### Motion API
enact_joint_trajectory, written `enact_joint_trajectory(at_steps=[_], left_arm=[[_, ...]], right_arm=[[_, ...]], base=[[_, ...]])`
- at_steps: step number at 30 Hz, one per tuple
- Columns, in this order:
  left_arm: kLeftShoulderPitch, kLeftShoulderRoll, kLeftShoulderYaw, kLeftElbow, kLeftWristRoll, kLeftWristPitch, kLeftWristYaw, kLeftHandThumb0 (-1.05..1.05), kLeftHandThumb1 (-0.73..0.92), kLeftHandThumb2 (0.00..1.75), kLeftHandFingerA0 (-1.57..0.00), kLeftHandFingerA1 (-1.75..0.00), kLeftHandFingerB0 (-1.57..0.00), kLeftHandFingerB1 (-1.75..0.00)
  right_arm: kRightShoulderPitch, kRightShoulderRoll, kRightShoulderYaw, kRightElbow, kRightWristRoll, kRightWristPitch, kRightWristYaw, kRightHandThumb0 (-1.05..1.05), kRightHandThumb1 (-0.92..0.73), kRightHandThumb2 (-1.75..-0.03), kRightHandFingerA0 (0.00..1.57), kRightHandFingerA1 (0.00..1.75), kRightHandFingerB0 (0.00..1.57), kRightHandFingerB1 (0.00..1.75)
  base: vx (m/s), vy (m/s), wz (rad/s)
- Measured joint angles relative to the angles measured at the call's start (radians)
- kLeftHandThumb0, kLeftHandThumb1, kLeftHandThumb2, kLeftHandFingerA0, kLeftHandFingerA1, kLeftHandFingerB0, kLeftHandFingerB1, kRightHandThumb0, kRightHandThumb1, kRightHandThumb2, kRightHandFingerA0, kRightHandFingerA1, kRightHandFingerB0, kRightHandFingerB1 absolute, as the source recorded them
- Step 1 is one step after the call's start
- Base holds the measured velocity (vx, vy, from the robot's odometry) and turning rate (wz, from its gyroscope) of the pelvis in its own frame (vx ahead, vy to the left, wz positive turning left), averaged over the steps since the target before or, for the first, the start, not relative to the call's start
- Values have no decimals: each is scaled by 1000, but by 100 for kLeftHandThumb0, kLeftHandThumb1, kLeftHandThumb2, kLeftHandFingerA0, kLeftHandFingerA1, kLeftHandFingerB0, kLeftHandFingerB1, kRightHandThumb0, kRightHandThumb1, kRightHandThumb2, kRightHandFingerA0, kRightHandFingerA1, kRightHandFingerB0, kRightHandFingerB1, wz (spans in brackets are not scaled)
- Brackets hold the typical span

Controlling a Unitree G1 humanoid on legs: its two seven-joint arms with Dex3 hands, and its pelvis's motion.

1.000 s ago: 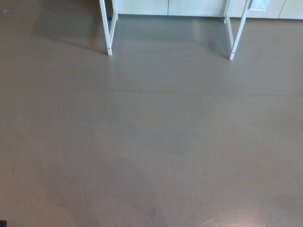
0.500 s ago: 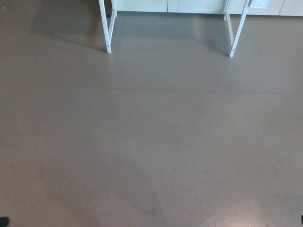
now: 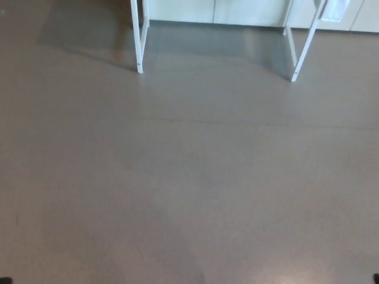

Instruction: The robot walk towards a table in front and then clicks the light switch button using the right hand's index finger

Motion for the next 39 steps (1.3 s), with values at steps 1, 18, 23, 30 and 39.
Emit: enact_joint_trajectory(at_steps=[1,18,23,30,39], left_arm=[[1,2,0,0,0,-2,-1,3,29,77,-42,-63,-30,-58],[-14,-1,-23,-4,1,-15,-3,2,28,76,-43,-64,-33,-59],[-13,-2,-31,-4,1,-23,-3,3,28,76,-43,-64,-34,-59],[-12,-6,-41,0,2,-26,-1,3,29,76,-44,-64,-34,-58],[-7,-16,-43,-9,1,-31,10,7,43,54,-56,-60,-40,-50]], right_arm=[[0,0,1,2,-1,-3,0,-10,-56,-97,27,57,16,52],[-24,-24,25,-1,-27,-29,-14,-9,-57,-97,31,59,18,52],[-27,-33,38,-3,-36,-30,-22,-9,-56,-97,33,60,21,53],[-22,-37,54,-18,-50,-31,-31,-9,-56,-96,35,60,23,54],[-23,-43,72,-16,-70,-32,-38,-9,-54,-95,34,60,24,54]], base=[[213,207,5],[194,-102,10],[230,-33,-8],[272,208,-9],[268,45,9]])
